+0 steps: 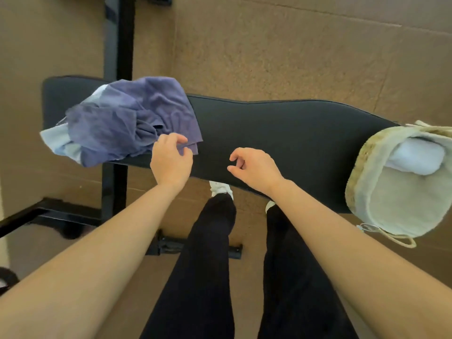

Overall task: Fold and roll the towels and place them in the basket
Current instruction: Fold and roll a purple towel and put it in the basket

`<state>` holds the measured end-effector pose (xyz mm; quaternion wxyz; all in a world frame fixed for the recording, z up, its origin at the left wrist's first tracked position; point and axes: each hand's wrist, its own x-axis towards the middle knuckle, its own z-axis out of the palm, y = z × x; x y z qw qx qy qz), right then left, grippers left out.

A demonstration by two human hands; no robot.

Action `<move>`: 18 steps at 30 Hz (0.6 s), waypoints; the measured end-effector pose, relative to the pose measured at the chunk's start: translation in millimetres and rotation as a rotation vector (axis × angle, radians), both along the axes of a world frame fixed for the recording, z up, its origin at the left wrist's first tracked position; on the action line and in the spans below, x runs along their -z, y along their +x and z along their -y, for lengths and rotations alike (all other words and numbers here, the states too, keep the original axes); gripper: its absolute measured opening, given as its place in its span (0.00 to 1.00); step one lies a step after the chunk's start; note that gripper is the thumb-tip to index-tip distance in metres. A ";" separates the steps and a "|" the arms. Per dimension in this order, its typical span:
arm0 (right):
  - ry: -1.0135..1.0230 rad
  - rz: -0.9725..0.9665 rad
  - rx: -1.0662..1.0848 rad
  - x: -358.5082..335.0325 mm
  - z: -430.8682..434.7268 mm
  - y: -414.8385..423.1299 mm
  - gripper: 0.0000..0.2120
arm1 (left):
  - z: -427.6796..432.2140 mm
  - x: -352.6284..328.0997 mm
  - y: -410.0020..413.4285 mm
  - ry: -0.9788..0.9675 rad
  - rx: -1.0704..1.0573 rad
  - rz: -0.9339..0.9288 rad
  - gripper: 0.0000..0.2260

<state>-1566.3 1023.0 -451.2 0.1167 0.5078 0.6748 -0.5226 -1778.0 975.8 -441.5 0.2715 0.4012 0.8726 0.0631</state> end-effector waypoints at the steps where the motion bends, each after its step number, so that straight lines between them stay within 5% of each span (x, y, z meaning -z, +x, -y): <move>1: 0.006 -0.005 -0.012 1.0 -3.9 -14.3 0.11 | 2.5 1.8 -14.1 0.013 0.000 -0.032 0.11; 7: 0.051 -0.047 -0.068 20.6 -23.9 -129.4 0.11 | 17.2 25.6 -110.3 -0.024 0.000 -0.287 0.25; 10: 0.067 -0.082 -0.075 29.0 -25.2 -176.0 0.14 | 21.1 36.9 -141.3 0.066 -0.128 -0.146 0.29; 12: 0.080 -0.124 -0.052 31.5 -24.7 -204.8 0.19 | 20.2 39.8 -156.2 0.189 -0.236 0.046 0.24; 15: 0.067 -0.184 0.007 27.0 -23.0 -243.6 0.24 | 20.2 40.2 -174.4 0.264 -0.282 0.095 0.08; 18: 0.014 -0.195 0.007 27.6 -18.1 -265.7 0.24 | 23.1 41.9 -175.6 0.242 -0.330 0.217 0.09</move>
